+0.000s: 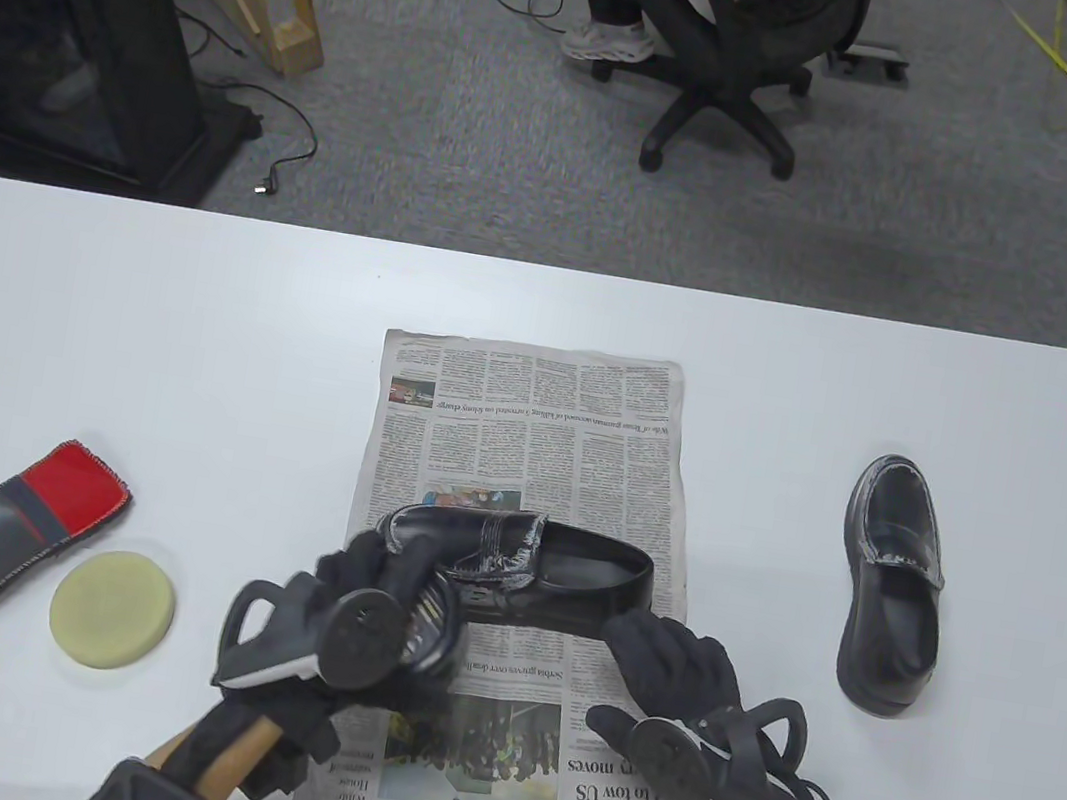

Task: Dip and apply leather care cream with polishing sponge on shoes

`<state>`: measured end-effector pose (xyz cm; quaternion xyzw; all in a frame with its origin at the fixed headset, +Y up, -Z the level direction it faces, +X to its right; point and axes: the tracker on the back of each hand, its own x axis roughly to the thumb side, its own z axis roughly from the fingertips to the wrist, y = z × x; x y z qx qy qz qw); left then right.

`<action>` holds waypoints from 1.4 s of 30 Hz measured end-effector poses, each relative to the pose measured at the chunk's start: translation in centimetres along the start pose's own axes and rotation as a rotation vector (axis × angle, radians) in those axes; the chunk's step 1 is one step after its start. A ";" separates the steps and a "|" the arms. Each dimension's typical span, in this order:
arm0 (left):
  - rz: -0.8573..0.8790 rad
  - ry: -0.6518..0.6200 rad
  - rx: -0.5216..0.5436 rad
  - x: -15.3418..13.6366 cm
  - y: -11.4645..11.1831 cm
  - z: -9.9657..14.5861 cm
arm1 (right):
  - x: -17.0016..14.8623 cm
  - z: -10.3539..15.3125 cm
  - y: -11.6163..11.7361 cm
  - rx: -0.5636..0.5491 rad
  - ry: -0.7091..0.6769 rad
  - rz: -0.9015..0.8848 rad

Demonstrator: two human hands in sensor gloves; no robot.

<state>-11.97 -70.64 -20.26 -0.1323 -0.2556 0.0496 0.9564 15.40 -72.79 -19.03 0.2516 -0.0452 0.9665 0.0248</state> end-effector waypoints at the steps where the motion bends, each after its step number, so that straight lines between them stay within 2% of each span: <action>1: -0.030 -0.028 -0.015 1.7 -0.7 -0.6 | -0.1 0.0 0.0 0.000 0.001 0.001; 5: -0.050 -0.089 -0.073 5.5 -2.9 -2.5 | -0.1 0.1 -0.1 0.001 0.000 0.027; 7: -0.060 -0.095 -0.103 6.2 -3.9 -3.0 | 0.0 0.1 0.1 0.018 -0.007 0.028; 9: -0.068 -0.088 -0.089 6.3 -4.4 -3.0 | 0.3 0.1 0.2 0.026 -0.021 0.025; 10: -0.083 -0.074 -0.054 6.2 -4.4 -2.9 | 0.5 0.0 0.2 0.030 -0.033 0.025; 14: 0.002 -0.118 -0.085 4.6 -3.7 -2.0 | 2.5 -0.2 -0.2 0.044 -0.099 0.063; 18: 0.050 -0.048 -0.108 1.6 -2.8 -0.4 | 5.5 -1.1 -0.5 0.088 -0.157 0.068; 21: 0.041 0.009 -0.112 -0.1 -4.0 0.1 | 8.0 -2.4 -0.1 0.171 -0.197 0.086; 23: 0.061 0.020 -0.177 -0.5 -5.3 -0.5 | 9.6 -3.7 0.6 0.273 -0.193 0.143; 25: 0.074 0.021 -0.225 -0.4 -6.3 -1.1 | 10.5 -4.6 0.7 0.294 -0.181 0.247; 28: 0.049 0.025 -0.235 -0.1 -6.8 -1.4 | 11.1 -5.7 0.6 0.354 -0.150 0.231; 32: 0.127 0.021 -0.239 -0.5 -7.3 -1.5 | 11.2 -6.5 0.3 0.371 -0.139 0.166; 36: 0.141 0.020 -0.247 -0.6 -7.6 -1.6 | 11.3 -6.8 0.0 0.392 -0.187 0.101; 42: 0.141 0.021 -0.250 -0.7 -7.6 -1.7 | 11.4 -6.0 0.4 0.376 -0.237 0.039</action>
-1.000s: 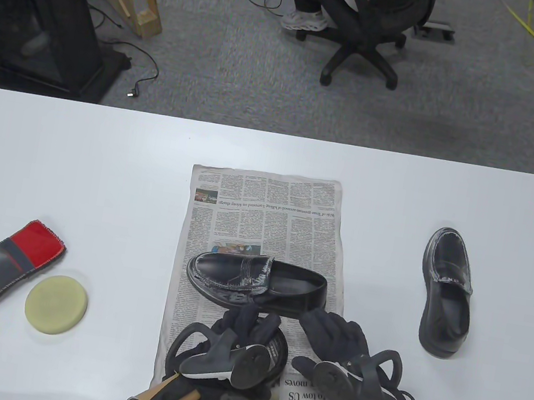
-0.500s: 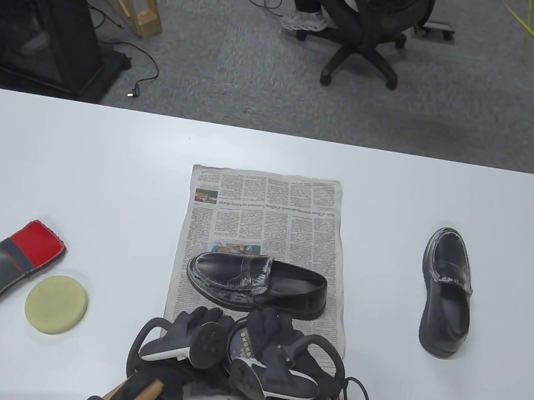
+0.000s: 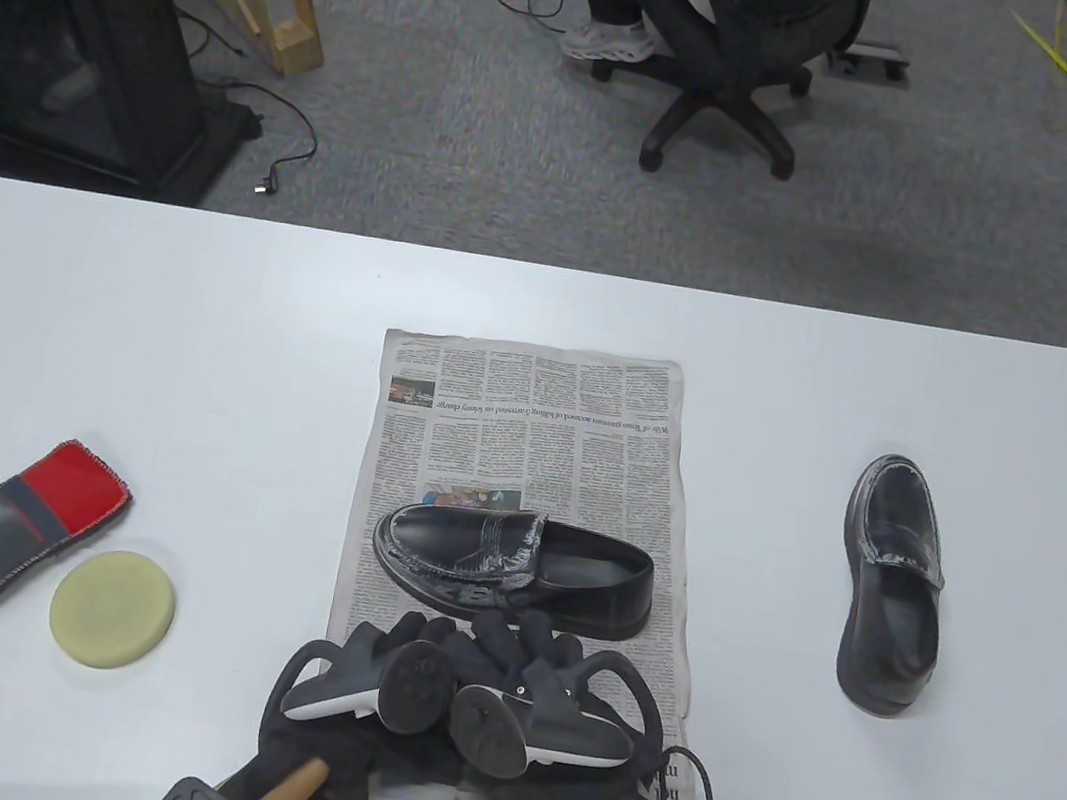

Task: Dip and apply leather care cream with polishing sponge on shoes

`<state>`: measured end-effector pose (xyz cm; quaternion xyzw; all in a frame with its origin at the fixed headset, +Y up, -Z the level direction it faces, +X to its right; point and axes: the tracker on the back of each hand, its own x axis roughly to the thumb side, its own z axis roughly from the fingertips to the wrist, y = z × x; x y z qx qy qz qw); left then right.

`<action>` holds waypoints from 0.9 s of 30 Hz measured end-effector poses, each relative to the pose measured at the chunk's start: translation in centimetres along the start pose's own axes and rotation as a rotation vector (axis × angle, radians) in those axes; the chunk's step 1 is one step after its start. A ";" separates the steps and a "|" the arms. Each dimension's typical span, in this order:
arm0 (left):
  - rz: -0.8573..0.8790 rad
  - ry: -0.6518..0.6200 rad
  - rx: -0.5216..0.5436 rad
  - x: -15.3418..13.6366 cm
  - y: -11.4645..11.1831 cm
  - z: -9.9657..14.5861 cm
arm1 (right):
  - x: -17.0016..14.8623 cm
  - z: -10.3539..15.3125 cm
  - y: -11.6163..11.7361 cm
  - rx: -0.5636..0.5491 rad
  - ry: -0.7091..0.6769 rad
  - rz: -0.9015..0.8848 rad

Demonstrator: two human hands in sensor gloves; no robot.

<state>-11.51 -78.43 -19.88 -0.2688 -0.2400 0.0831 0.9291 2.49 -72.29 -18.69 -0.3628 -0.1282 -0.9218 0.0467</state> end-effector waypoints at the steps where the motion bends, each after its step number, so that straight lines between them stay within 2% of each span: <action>1: -0.001 0.001 -0.001 0.0 0.0 0.0 | 0.2 -0.1 0.0 -0.003 -0.005 0.006; 5: 0.002 0.009 0.009 0.0 0.0 0.1 | 0.5 -0.1 0.1 -0.013 -0.050 -0.036; 7: -0.001 0.010 0.013 0.0 0.0 0.1 | 0.3 -0.1 0.1 -0.031 -0.076 -0.113; 9: 0.002 0.009 0.012 0.0 0.0 0.1 | -0.3 -0.1 0.1 -0.087 -0.089 -0.231; 11: 0.008 0.011 0.016 -0.1 0.0 0.1 | -0.3 0.3 0.2 -0.150 -0.078 -0.261; 14: 0.007 0.027 0.032 -0.2 0.1 0.1 | 0.3 0.9 -0.2 -0.184 0.009 -0.058; 15: 0.004 0.029 0.032 -0.2 0.2 0.1 | 0.4 1.1 -0.3 -0.177 0.065 0.060; 17: -0.004 0.034 0.030 -0.2 0.2 0.1 | 0.5 1.1 -0.2 -0.127 0.146 0.190; 19: 0.002 0.040 0.029 -0.2 0.2 0.1 | 0.5 0.6 0.6 -0.047 0.159 0.171; 21: 0.005 0.042 0.033 -0.3 0.2 0.1 | 0.8 0.1 0.9 -0.095 0.169 0.239; 23: -0.001 0.046 0.034 -0.2 0.2 0.1 | 1.3 -0.2 1.0 -0.076 0.152 0.272; 27: -0.007 0.050 0.035 -0.2 0.3 0.0 | 1.2 0.5 0.1 -0.056 0.020 0.067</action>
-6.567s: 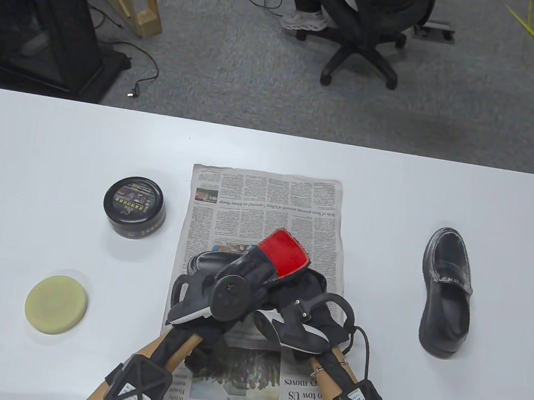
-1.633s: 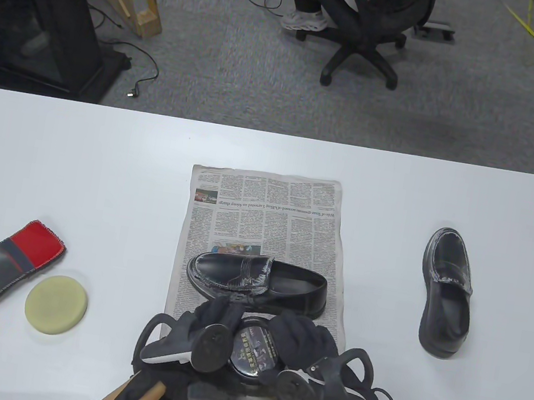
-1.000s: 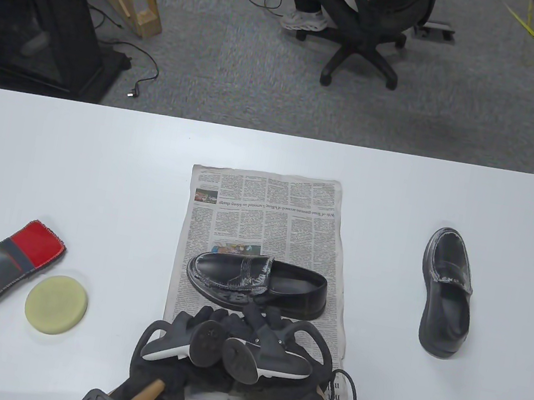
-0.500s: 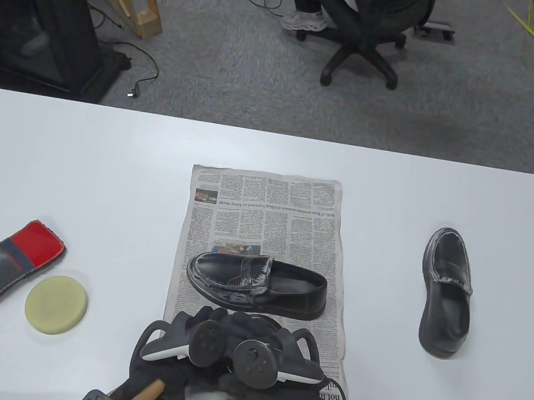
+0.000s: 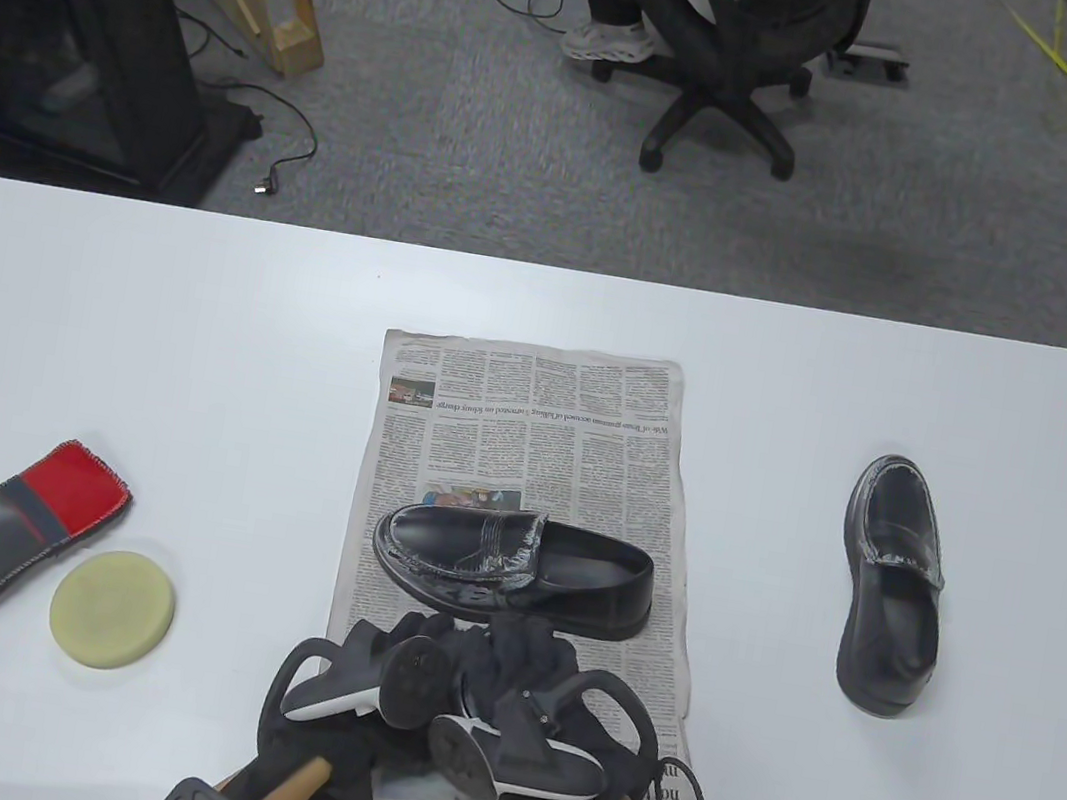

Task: Dip and apply leather care cream with polishing sponge on shoes

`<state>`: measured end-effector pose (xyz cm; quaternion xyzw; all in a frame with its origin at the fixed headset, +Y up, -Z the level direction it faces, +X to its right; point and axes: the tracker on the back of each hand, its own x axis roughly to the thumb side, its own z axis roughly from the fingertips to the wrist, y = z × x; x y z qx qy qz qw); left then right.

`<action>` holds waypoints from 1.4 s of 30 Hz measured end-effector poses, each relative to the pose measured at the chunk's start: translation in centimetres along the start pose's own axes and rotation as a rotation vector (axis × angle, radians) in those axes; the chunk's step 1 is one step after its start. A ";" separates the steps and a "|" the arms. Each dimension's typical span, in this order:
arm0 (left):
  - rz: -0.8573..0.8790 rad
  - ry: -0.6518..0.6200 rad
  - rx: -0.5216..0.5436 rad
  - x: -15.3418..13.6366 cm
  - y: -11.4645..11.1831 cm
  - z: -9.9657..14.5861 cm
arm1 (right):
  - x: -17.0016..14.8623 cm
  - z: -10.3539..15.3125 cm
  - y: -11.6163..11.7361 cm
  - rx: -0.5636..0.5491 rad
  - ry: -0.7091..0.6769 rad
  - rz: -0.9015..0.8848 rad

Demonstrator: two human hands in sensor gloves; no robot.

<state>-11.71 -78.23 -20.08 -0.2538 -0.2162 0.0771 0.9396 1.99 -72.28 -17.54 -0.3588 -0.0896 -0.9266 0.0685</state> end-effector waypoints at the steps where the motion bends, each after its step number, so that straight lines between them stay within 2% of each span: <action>1: 0.004 -0.004 -0.002 0.0 0.0 0.0 | -0.4 0.4 -0.3 -0.044 -0.044 -0.077; 4: 0.026 -0.017 -0.002 0.0 -0.1 0.0 | -1.3 0.8 -0.8 -0.151 -0.069 -0.353; 6: 0.028 -0.018 -0.010 -0.1 -0.1 0.0 | -1.4 1.0 -0.8 -0.179 -0.013 -0.287; 8: 0.016 -0.020 -0.008 0.1 -0.1 0.0 | -1.2 1.1 -0.6 -0.193 0.085 -0.054; 9: 0.013 -0.020 -0.009 0.1 -0.1 0.0 | -1.2 1.0 -0.3 -0.145 0.117 0.034; 10: 0.013 -0.022 -0.010 0.1 -0.1 0.0 | -1.1 0.7 0.1 -0.040 0.132 0.083; 11: 0.014 -0.023 -0.011 0.1 -0.1 0.0 | -1.0 0.4 0.6 0.031 0.121 0.069; 12: 0.015 -0.023 -0.011 0.1 -0.1 0.0 | -0.8 0.1 1.1 0.043 0.106 0.055; 14: 0.016 -0.024 -0.010 0.1 -0.1 0.0 | -0.8 0.2 0.7 -0.032 0.079 0.086; 16: 0.016 -0.025 -0.011 0.1 -0.2 0.0 | -1.2 0.4 0.2 -0.003 0.027 -0.058; 20: 0.015 -0.030 -0.015 0.2 -0.2 0.0 | -2.4 0.9 -0.4 -0.146 -0.002 -0.302; 21: 0.017 -0.030 -0.016 0.2 -0.2 0.0 | -2.4 0.9 -0.4 -0.149 0.012 -0.302; 23: 0.018 -0.030 -0.016 0.2 -0.2 0.0 | -2.1 0.9 -0.1 -0.158 0.085 -0.155; 24: 0.018 -0.030 -0.016 0.2 -0.2 0.0 | -2.0 0.7 0.2 -0.129 0.121 -0.037; 25: 0.019 -0.031 -0.016 0.1 -0.3 0.0 | -1.9 0.5 0.5 -0.077 0.137 0.009; 27: 0.019 -0.031 -0.016 0.1 -0.3 0.0 | -1.8 -0.1 1.5 0.078 0.111 -0.017; 28: 0.019 -0.031 -0.017 0.1 -0.3 0.0 | -2.0 -0.2 1.4 0.069 0.096 -0.056; 29: 0.021 -0.032 -0.018 0.2 -0.3 0.0 | -2.4 0.0 0.9 0.008 0.070 -0.124; 32: 0.022 -0.033 -0.020 0.2 -0.3 0.0 | -3.3 0.5 0.1 0.000 0.001 -0.326; 33: 0.022 -0.033 -0.020 0.2 -0.3 0.0 | -3.4 0.6 0.1 -0.008 0.001 -0.336; 35: 0.023 -0.031 -0.020 0.2 -0.3 0.0 | -3.2 0.7 0.2 -0.024 0.051 -0.257; 37: 0.023 -0.030 -0.019 0.2 -0.3 0.0 | -2.8 0.3 0.7 0.038 0.099 -0.133; 39: 0.023 -0.029 -0.019 0.1 -0.3 0.0 | -2.5 -0.1 1.3 0.086 0.112 -0.082; 42: 0.026 -0.029 -0.020 0.1 -0.3 0.0 | -2.5 -0.3 1.0 0.065 0.074 -0.096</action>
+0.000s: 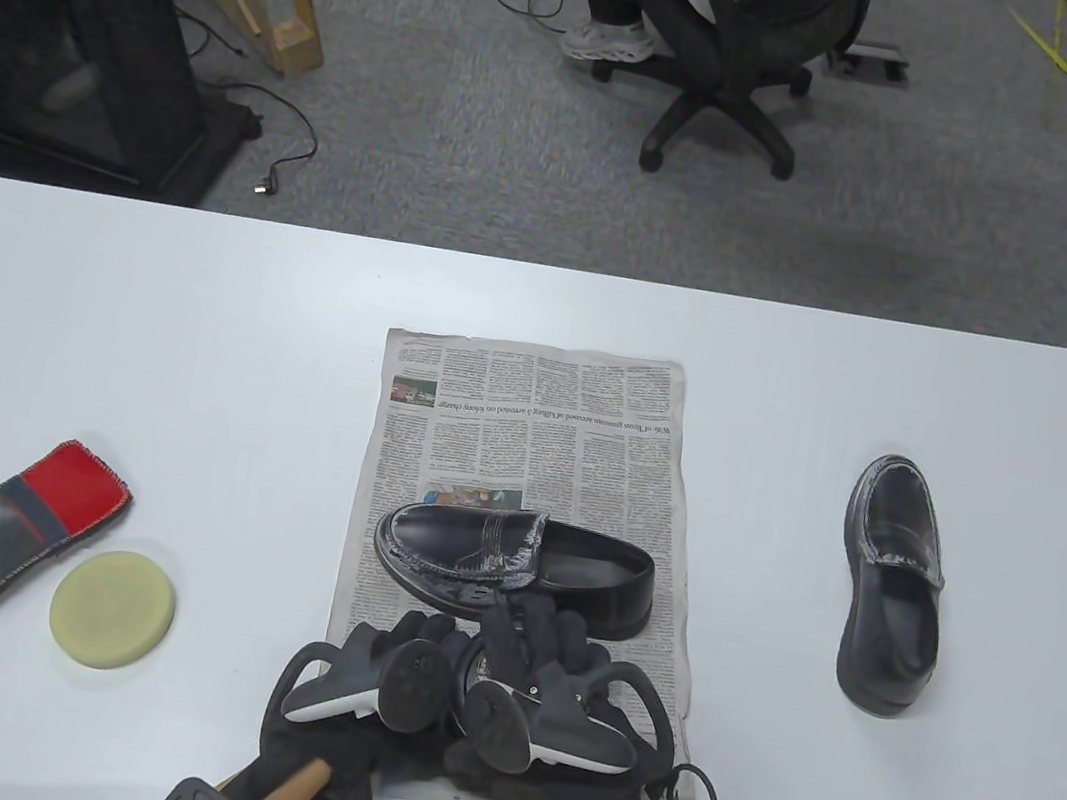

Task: Dip and apply leather care cream with polishing sponge on shoes

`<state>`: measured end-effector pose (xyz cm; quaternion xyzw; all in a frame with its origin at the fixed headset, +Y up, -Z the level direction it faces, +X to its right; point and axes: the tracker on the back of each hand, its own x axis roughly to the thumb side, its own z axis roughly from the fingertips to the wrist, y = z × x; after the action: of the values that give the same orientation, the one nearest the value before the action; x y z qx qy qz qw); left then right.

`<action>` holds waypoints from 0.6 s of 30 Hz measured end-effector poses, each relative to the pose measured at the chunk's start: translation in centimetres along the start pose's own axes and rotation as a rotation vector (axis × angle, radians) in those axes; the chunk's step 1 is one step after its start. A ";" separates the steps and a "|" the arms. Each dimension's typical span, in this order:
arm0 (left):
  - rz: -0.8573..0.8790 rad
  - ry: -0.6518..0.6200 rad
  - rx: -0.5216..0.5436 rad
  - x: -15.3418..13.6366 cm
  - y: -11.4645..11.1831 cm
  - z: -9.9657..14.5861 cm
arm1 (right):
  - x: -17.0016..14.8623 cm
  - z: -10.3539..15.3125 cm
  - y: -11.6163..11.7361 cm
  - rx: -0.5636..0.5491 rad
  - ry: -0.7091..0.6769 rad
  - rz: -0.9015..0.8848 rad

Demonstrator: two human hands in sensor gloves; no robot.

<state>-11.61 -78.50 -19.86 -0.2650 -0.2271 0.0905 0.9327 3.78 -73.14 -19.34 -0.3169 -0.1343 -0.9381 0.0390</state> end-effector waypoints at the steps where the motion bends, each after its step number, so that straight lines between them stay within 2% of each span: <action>1: 0.001 -0.001 -0.001 0.0 0.0 0.0 | -0.2 0.1 -0.3 0.012 -0.021 -0.043; 4: -0.001 0.001 -0.001 0.0 0.0 0.0 | -0.6 0.4 -0.5 0.007 -0.046 -0.155; 9: 0.004 0.007 -0.001 0.0 0.0 -0.1 | -0.2 -0.4 0.6 0.069 0.008 -0.024; 14: 0.005 0.006 -0.002 0.0 0.0 -0.1 | -0.3 -0.4 0.1 0.003 -0.005 -0.038; 18: 0.005 0.004 -0.004 -0.1 0.0 -0.1 | -1.4 1.5 -2.1 -0.089 0.011 -0.100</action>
<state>-11.60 -78.56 -19.98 -0.2676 -0.2247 0.0921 0.9324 5.43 -70.76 -19.57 -0.3059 -0.1079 -0.9457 -0.0216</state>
